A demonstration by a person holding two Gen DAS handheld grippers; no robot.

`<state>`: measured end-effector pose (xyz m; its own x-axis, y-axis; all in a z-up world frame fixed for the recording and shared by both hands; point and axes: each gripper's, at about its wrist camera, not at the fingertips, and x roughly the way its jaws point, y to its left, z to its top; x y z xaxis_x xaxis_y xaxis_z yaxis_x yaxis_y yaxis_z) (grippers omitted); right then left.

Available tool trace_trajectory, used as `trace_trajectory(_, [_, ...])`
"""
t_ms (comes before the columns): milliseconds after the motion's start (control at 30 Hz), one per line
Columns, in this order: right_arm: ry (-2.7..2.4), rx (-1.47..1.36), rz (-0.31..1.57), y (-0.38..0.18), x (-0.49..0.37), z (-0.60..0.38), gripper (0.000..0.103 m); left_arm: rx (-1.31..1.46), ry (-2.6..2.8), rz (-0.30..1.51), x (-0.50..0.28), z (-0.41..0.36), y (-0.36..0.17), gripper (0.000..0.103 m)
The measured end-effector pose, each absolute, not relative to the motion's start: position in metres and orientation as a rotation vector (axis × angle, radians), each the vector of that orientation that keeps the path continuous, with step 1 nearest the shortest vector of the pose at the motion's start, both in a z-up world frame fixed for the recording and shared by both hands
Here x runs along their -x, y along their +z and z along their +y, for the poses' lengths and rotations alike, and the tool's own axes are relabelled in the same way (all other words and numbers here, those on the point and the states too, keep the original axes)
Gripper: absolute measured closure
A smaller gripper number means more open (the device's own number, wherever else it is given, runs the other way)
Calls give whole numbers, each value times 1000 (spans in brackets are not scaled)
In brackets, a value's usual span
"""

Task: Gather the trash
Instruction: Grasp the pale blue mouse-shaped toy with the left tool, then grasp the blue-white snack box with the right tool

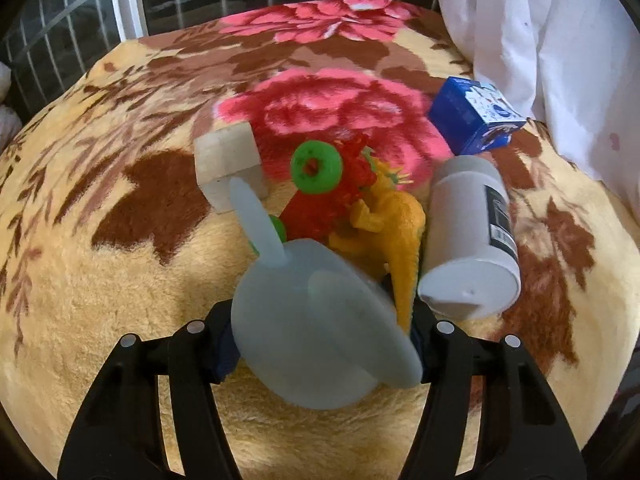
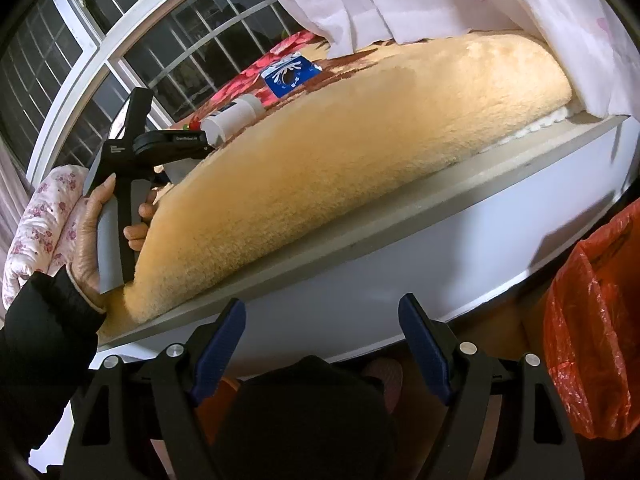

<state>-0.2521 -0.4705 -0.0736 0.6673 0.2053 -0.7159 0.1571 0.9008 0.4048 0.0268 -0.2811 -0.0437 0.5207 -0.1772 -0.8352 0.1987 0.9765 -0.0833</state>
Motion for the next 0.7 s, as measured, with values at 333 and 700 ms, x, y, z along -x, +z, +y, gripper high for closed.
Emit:
trace_trajectory(333, [65,-423,826,-56,248,-462,26,-36,-324,962,9,-235,-24,43])
trace_trajectory(700, [155,-384,830,-28,197,-444,25,-142,-182,881,43,-145,-10,42])
